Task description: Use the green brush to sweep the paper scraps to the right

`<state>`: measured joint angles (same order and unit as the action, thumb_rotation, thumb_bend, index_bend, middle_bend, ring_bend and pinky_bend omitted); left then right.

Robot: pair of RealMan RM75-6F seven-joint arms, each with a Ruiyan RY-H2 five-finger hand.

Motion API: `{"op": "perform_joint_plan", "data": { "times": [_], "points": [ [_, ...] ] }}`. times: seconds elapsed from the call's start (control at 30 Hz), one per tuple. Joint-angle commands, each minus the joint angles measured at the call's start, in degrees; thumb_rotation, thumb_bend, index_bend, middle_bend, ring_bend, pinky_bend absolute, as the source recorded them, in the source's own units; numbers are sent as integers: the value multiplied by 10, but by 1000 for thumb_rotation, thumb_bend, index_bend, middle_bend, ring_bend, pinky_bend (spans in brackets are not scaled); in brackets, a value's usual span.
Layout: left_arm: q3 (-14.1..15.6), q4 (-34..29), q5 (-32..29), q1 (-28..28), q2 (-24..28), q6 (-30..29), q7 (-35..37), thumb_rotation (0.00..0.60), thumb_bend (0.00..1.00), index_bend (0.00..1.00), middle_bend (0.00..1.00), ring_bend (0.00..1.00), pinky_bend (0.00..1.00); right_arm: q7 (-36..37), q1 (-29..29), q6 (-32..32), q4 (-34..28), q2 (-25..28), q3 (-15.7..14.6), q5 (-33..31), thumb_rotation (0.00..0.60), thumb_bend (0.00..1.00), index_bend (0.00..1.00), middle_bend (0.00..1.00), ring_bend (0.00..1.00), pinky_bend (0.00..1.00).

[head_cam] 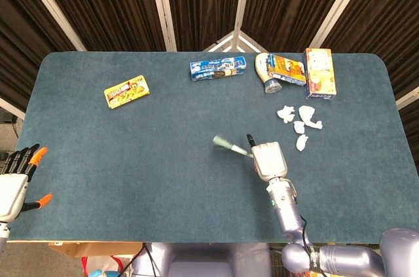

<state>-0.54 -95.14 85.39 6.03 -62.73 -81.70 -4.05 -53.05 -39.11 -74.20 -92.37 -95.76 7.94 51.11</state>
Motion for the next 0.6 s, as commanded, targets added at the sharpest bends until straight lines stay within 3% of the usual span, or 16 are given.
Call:
{"op": "perform_joint_plan", "data": {
  "times": [0.03, 0.37, 0.5, 0.57, 0.6],
  "points": [
    [0, -1, 0, 0, 0, 0, -2, 600, 51, 0, 0, 0, 0, -11, 9, -9, -18, 24, -12, 8, 600, 360, 32, 919, 937, 926],
    [0, -1, 0, -2, 0, -3, -2, 600, 51, 0, 0, 0, 0, 81, 80, -59, -71, 143, -78, 123, 600, 357, 10, 790, 820, 822],
    [0, -3, 1, -2, 0, -4, -5, 600, 51, 0, 0, 0, 0, 150, 121, -87, -72, 195, -108, 175, 600, 357, 0, 542, 551, 558],
    [1, -2, 3, -2, -1, -5, -8, 600, 51, 0, 0, 0, 0, 193, 142, -94, -70, 219, -123, 196, 600, 357, 0, 304, 281, 328],
    [1, -1, 4, -2, -1, -6, -10, 600, 51, 0, 0, 0, 0, 212, 150, -95, -68, 229, -131, 208, 600, 356, 0, 227, 198, 264]
  ]
}}
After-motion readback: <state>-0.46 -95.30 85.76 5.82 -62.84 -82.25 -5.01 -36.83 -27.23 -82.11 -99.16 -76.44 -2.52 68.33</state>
